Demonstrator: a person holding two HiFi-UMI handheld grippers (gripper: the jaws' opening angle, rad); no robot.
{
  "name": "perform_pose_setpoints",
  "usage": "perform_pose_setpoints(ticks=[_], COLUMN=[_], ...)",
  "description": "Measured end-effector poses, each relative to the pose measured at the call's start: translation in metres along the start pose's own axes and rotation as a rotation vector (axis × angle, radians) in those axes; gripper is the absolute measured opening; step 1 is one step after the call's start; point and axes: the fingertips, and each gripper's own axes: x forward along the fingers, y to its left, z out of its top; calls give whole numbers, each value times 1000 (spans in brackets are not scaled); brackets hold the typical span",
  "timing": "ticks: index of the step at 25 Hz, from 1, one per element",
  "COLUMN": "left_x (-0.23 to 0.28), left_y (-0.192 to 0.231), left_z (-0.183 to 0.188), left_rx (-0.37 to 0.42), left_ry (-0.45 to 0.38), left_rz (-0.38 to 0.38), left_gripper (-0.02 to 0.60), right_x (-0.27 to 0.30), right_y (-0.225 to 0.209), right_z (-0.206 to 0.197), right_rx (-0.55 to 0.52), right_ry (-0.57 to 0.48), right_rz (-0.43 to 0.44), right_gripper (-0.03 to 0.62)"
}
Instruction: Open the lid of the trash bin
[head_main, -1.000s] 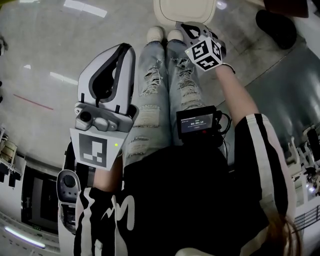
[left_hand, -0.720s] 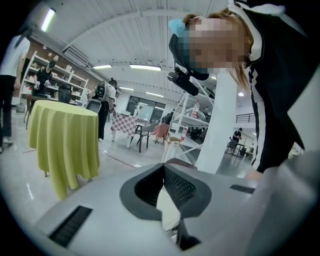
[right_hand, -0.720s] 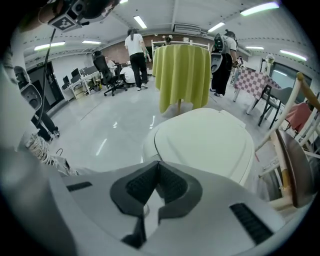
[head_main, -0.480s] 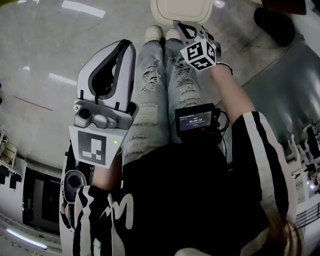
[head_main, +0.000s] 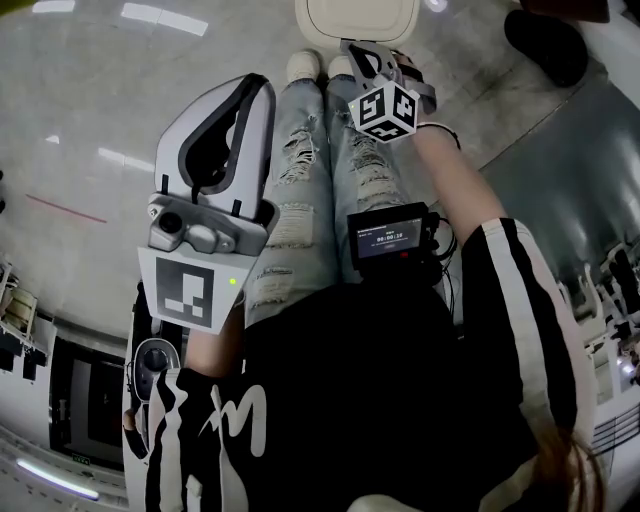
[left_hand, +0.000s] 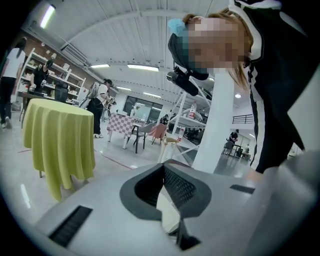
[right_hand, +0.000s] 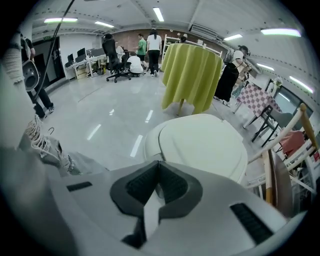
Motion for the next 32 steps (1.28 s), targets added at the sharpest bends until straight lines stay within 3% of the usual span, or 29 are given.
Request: perform_pose_setpoints(ticks=[13, 18, 32], left_x=[1, 0, 0], left_y=[-4, -6, -11], left_z=[2, 1, 9], left_rx=[6, 10, 28], left_ry=[-2, -1, -13], left_rz=[-12, -20, -28], left_gripper=[7, 7, 7], right_x=[2, 3, 7], right_y=[4, 2, -3], right_z=[0, -2, -3], right_rx=[-141, -138, -69], right_ry=[44, 65, 120], right_rz=[-94, -125, -3], right_gripper=[3, 3, 5])
